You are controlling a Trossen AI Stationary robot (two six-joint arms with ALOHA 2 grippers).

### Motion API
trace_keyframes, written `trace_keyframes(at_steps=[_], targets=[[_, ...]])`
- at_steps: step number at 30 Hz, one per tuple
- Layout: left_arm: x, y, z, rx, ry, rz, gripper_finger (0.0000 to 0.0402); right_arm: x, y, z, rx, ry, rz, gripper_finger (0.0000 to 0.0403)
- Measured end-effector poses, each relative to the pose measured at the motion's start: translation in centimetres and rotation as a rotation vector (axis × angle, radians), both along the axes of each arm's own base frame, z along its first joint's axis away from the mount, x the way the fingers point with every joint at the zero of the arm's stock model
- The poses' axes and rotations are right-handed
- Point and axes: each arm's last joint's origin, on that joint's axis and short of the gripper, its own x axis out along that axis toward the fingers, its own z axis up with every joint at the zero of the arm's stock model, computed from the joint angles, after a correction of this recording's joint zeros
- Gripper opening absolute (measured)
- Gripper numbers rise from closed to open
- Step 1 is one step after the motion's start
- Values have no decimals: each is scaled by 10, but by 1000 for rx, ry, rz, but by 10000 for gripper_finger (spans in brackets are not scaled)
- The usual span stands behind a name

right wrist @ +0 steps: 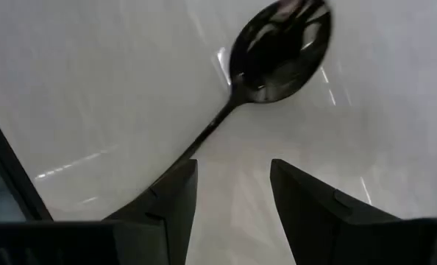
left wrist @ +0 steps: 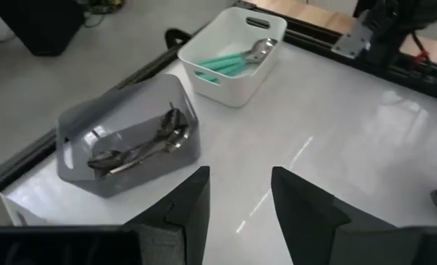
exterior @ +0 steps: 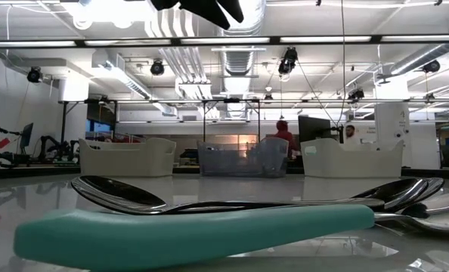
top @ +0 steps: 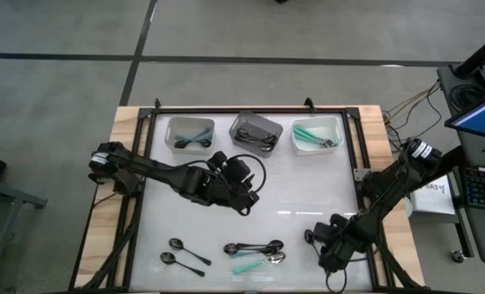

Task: Sort silverware by color (type)
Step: Put the black spoon into the black bin

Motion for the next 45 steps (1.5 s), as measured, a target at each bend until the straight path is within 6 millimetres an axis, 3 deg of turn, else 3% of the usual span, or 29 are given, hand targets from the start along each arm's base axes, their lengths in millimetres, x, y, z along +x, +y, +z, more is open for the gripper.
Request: trace_keyframes(at_steps=[18, 25, 32, 36, 41, 45], targets=[[-2, -6, 0, 113, 88, -98, 128, 22, 25, -35, -54, 96, -209, 153], [-3, -6, 2, 163, 126, -143, 128, 26, 28, -54, -179, 167, -236, 93], [-4, -6, 3, 184, 143, -161, 128, 28, 30, -68, -252, 205, -150, 15], [-4, -6, 3, 188, 149, -164, 128, 29, 25, -51, -267, 196, -123, 11], [-5, -5, 3, 214, 180, -185, 128, 32, -3, -15, -342, 87, -103, 10], [-5, -5, 2, 214, 186, -189, 128, 42, -31, 30, -372, -138, -145, 10]])
